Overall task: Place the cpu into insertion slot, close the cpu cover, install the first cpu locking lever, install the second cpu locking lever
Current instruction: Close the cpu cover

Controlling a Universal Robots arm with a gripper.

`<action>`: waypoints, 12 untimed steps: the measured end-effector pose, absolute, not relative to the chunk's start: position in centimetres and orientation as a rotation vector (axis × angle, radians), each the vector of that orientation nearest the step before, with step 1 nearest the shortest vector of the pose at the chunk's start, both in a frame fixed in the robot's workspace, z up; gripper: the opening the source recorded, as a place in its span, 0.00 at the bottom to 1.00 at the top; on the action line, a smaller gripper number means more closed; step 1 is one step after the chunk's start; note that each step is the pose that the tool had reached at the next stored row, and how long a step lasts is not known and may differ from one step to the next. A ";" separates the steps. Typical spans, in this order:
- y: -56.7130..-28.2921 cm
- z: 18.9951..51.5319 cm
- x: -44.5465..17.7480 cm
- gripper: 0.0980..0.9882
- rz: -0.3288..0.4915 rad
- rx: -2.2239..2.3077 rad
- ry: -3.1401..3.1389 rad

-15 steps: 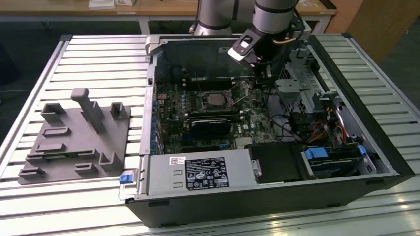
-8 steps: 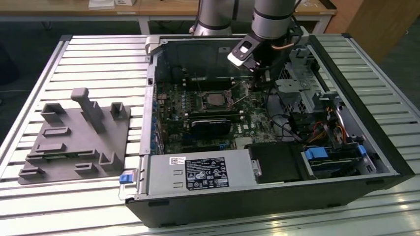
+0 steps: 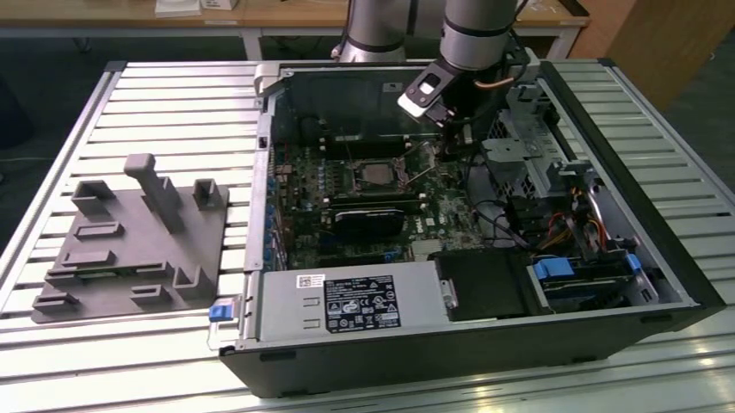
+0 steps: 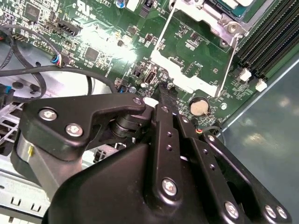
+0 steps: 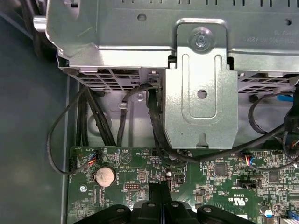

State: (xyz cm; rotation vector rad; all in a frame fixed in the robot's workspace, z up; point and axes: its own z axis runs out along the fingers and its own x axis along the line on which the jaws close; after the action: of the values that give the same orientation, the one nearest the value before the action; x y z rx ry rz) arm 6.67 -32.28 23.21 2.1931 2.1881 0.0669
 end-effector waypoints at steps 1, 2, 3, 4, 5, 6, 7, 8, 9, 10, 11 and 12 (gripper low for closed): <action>-32.3 23.2 6.7 0.01 0.060 2.197 2.192; -32.3 23.2 6.7 0.01 0.048 2.202 2.197; -32.3 23.2 6.7 0.01 0.033 2.209 2.204; -32.3 23.2 6.8 0.01 0.014 2.218 2.213; -32.3 23.2 6.8 0.01 -0.006 2.227 2.222; -32.3 23.2 6.9 0.01 -0.026 2.236 2.231; -32.3 23.2 6.9 0.01 -0.047 2.245 2.240; -32.3 23.1 7.0 0.01 -0.067 2.254 2.248; -32.3 23.1 7.0 0.01 -0.078 2.258 2.253; -32.3 23.1 7.0 0.01 -0.079 2.258 2.253; -32.3 23.1 7.0 0.01 -0.079 2.259 2.253; -32.3 23.1 7.0 0.01 -0.080 2.259 2.253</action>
State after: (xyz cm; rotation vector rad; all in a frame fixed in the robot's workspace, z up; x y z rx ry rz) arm 7.00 -32.28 23.15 2.2589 2.2533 -0.0796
